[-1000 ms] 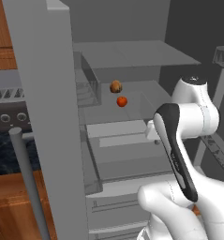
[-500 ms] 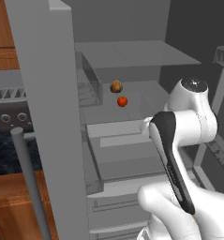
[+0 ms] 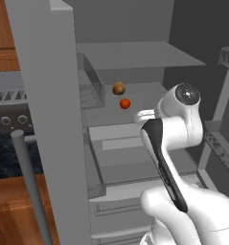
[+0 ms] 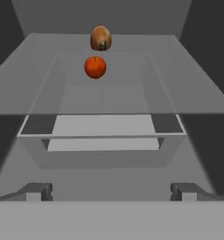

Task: Pick up each apple from the fridge and place one apple on each plate on the dining counter.

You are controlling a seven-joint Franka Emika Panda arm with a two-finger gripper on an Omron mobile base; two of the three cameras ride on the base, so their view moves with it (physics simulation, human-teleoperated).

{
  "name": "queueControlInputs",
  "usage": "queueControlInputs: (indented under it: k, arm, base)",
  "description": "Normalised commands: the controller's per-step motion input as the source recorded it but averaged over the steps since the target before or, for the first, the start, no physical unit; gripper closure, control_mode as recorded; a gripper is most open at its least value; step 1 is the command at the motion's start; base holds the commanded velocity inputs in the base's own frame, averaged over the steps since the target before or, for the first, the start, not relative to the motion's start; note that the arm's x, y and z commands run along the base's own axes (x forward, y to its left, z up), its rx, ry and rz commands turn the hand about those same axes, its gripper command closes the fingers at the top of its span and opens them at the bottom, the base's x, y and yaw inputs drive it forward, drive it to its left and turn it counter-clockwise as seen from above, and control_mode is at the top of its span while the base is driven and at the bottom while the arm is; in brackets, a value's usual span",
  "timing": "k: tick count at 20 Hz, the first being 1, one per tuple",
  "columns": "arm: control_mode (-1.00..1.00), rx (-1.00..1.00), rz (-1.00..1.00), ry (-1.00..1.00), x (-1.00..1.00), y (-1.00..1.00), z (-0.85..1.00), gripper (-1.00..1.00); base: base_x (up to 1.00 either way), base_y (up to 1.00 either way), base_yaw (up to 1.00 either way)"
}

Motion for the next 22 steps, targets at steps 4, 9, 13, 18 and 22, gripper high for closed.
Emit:
queueControlInputs:
  k: [4,9,13,18,22]
  arm:
    - [-1.00,0.00,0.00,0.00,0.82,0.00,0.00,-1.00]
    - [-1.00,0.01,0.00,0.00,0.70,0.00,0.00,-1.00]
    - [-1.00,0.01,0.01,0.03,0.60,0.00,0.05,-1.00]
    - [-1.00,0.01,0.03,0.12,0.56,0.00,0.01,-1.00]
    - [-1.00,0.00,0.00,0.00,0.31,0.07,-0.04,-1.00]
  base:
    - [0.00,0.00,0.00]
    - [0.00,0.00,0.00]
    - [0.00,0.00,0.00]
    - [0.00,0.00,0.00]
    - [0.00,0.00,0.00]
